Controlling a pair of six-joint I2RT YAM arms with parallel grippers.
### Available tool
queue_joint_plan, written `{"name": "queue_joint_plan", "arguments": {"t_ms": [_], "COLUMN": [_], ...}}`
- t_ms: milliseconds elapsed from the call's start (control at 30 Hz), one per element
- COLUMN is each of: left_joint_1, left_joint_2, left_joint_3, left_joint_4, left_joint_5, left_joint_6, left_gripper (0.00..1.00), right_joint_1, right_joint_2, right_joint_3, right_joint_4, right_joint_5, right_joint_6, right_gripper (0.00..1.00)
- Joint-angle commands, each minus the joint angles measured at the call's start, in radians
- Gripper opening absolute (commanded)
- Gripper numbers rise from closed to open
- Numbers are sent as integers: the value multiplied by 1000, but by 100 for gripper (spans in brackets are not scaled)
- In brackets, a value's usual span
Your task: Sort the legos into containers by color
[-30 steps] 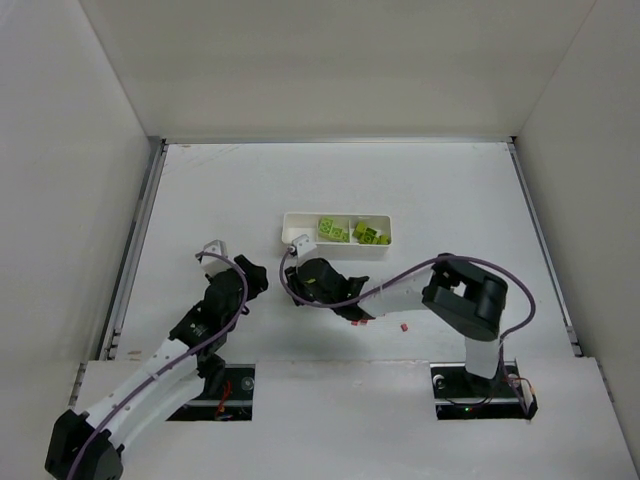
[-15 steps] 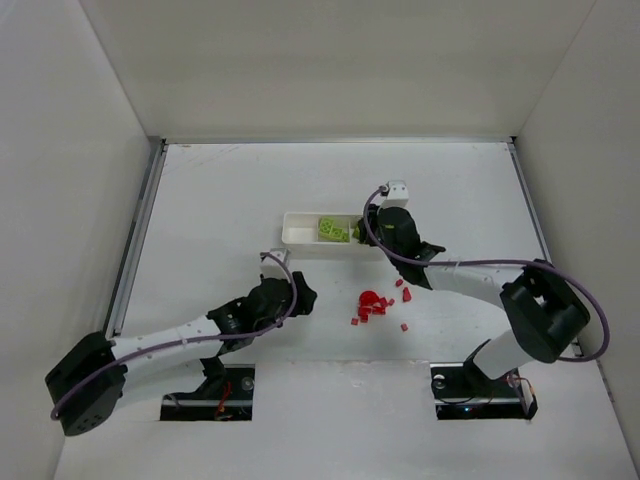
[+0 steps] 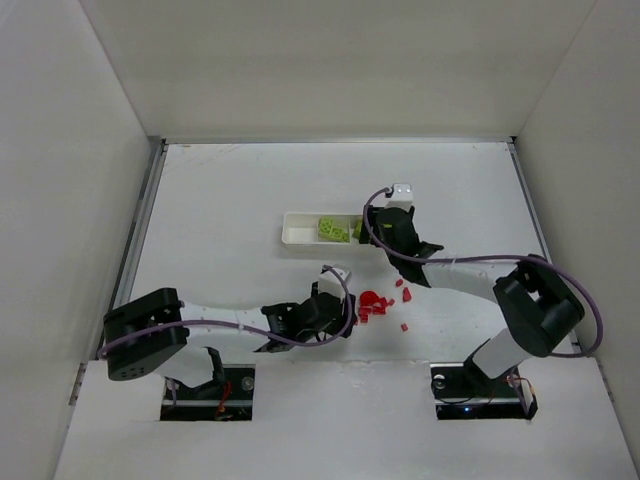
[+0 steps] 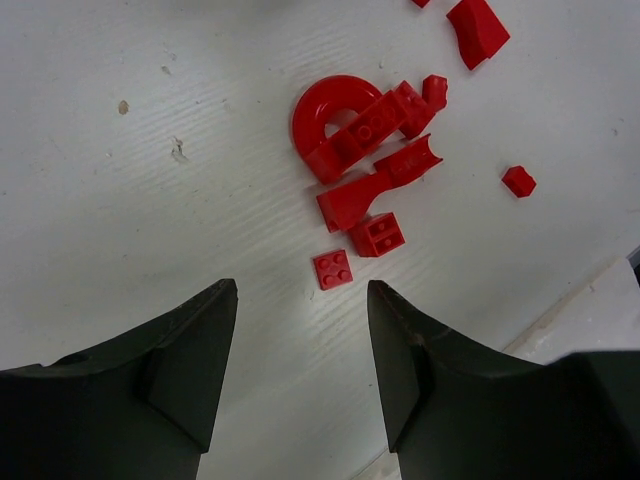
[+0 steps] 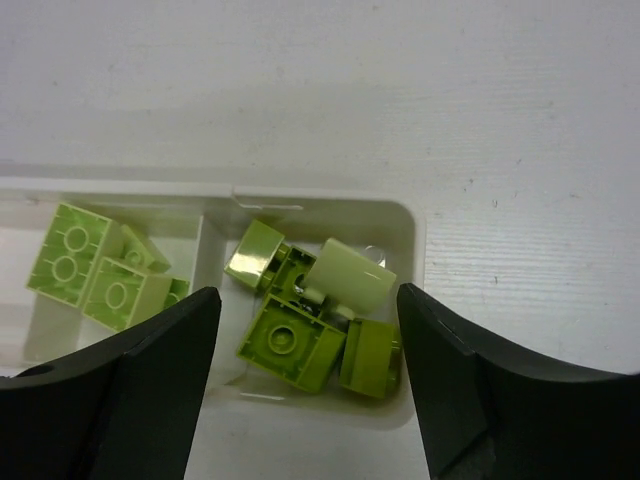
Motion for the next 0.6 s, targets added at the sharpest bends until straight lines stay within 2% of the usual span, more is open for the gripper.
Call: {"name": "queue_joint_plan", "arguments": {"t_ms": [0, 100, 133, 167, 200, 233, 367, 467, 567], "left_joint_1": [-27, -48, -65, -71, -73, -70, -75, -70, -67], "left_joint_2": [27, 61, 84, 105, 134, 159, 202, 242, 279], "left_joint_3": [71, 102, 120, 128, 143, 161, 184, 211, 229], "left_joint_4": [30, 30, 33, 40, 43, 33, 33, 20, 16], "left_joint_5": [-24, -29, -29, -31, -31, -31, -44, -69, -77], "left_joint_6": [43, 48, 51, 56, 56, 51, 62, 65, 66], "left_gripper": [52, 50, 49, 48, 47, 46, 45, 42, 38], "right_joint_1": [23, 61, 72, 72, 73, 75, 81, 101, 121], "right_joint_2": [-98, -182, -240, -280, -330, -369, -495, -578, -637], "right_joint_3": [-30, -112, -170, -205, -242, -270, -357, -400, -426], "right_joint_4": [37, 37, 27, 19, -1, -19, -67, -113, -180], "right_joint_5": [40, 93, 112, 113, 113, 113, 107, 113, 112], "right_joint_6": [19, 52, 99, 129, 166, 193, 281, 307, 370], "right_gripper": [78, 72, 57, 48, 42, 40, 42, 56, 59]}}
